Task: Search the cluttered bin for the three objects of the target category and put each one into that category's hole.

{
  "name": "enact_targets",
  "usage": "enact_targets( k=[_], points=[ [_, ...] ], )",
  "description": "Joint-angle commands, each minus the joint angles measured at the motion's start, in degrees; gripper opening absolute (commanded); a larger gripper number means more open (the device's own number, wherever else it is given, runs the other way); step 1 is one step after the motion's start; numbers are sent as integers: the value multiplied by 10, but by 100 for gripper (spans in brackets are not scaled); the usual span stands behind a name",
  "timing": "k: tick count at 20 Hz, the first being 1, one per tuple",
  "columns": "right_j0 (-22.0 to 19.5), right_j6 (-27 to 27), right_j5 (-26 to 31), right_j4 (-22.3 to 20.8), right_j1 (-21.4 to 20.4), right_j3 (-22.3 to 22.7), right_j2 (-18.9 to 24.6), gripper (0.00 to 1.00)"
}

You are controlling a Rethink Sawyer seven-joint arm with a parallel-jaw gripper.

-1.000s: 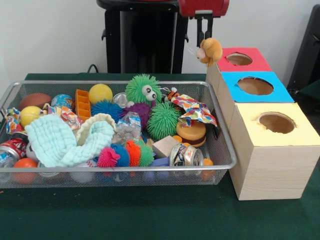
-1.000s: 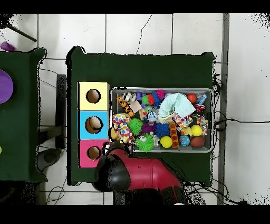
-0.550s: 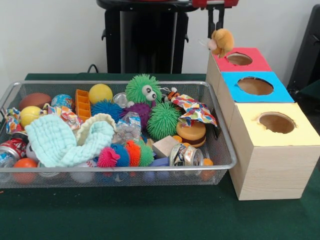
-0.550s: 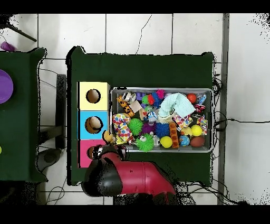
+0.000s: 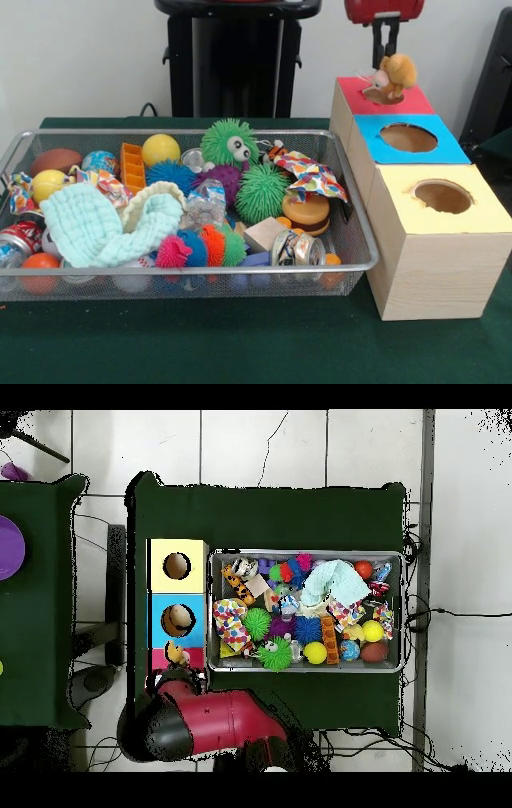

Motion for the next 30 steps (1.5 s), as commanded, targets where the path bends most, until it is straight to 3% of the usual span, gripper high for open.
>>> enact_targets(
  k=[1, 7, 14, 21, 30],
  points=[
    [29, 148, -75, 36, 71, -1, -23, 0],
    [46, 137, -117, 39, 110, -10, -43, 0],
    [27, 110, -141, 25, 135, -13, -46, 0],
    [-8, 87, -121, 7, 116, 2, -32, 0],
    [-8, 89, -73, 22, 75, 22, -20, 0]
  ],
)
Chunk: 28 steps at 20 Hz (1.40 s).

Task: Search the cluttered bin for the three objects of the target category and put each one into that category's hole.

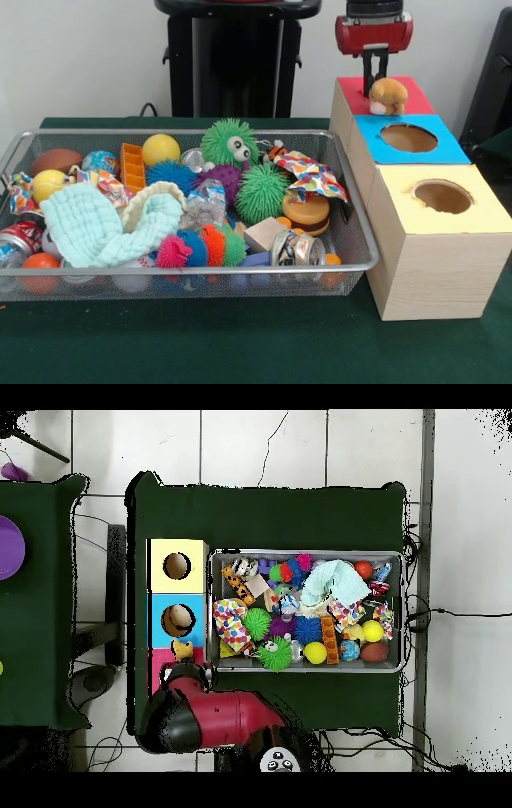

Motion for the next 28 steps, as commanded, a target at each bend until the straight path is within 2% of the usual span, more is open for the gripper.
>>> enact_targets(
  k=[1, 7, 16, 19, 24, 28],
  points=[
    [-10, 95, 38, 14, -2, 25, 14, 0],
    [43, 132, 33, 39, -30, 59, -12, 0],
    [78, 150, -1, 72, -24, 83, -23, 0],
    [67, 143, -25, 66, -6, 84, -19, 0],
    [17, 115, -53, 35, 30, 78, 1, 0],
    [7, 91, -51, 22, 35, 64, -14, 0]
  ],
)
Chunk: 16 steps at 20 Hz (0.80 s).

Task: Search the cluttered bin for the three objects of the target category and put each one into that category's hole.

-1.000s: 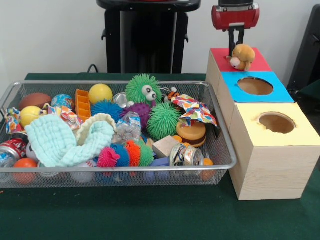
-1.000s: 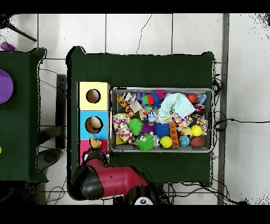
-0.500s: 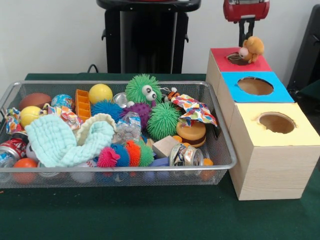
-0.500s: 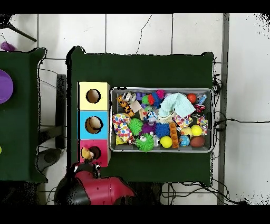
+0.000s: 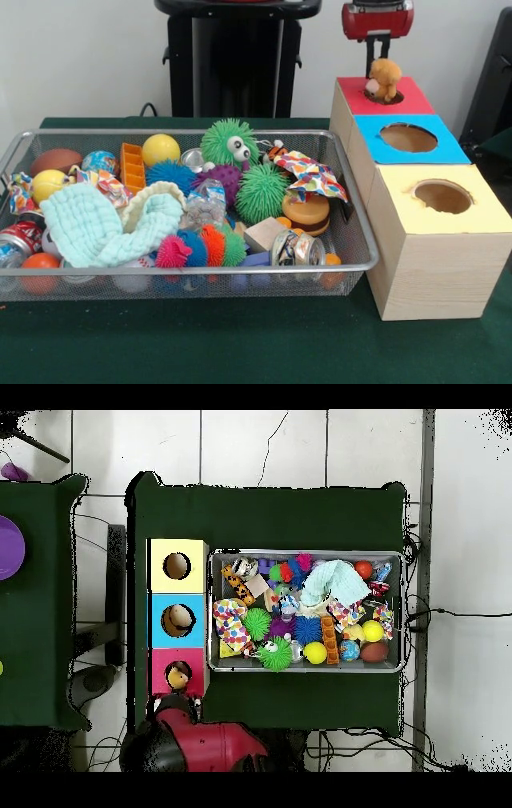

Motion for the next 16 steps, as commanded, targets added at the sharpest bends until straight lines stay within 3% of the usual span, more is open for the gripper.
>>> enact_targets(
  k=[1, 9, 16],
  points=[
    [-33, 87, -23, -17, 42, -13, -6, 0],
    [-44, 67, 6, -15, 38, -37, -11, 0],
    [8, 94, 0, 17, 43, -48, -32, 0]
  ],
)
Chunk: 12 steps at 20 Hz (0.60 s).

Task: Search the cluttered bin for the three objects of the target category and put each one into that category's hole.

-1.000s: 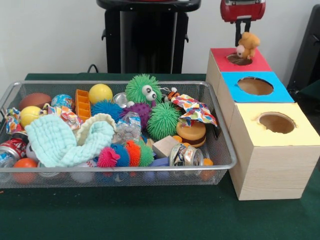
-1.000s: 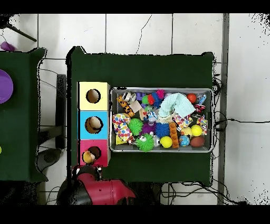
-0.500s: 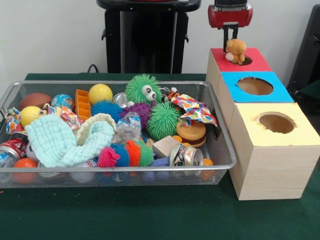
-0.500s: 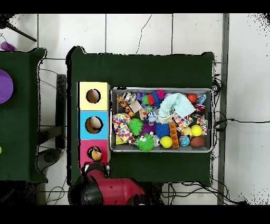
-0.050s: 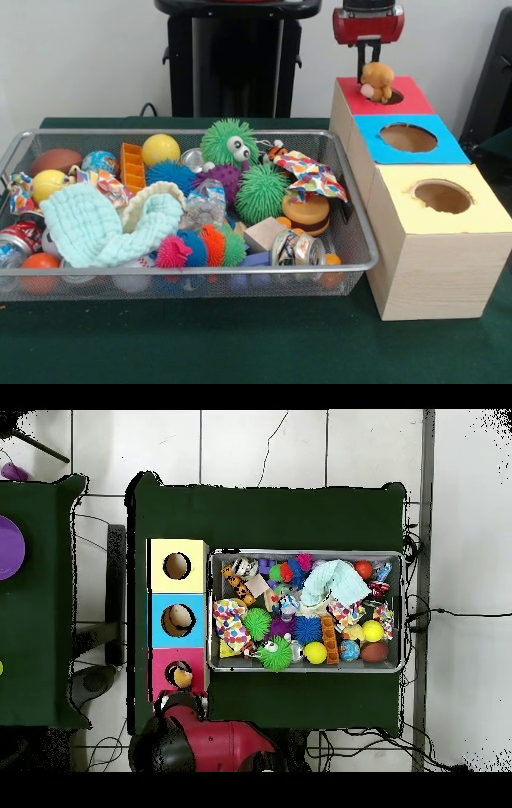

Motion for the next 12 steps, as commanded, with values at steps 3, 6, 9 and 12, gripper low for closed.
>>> enact_targets(
  k=[3, 6, 9, 12],
  points=[
    [44, 112, 4, 39, 38, -54, -31, 0],
    [61, 120, 4, 54, 44, -63, -32, 0],
    [79, 120, -2, 70, 56, -79, -40, 0],
    [78, 120, -16, 76, 72, -88, -32, 0]
  ],
)
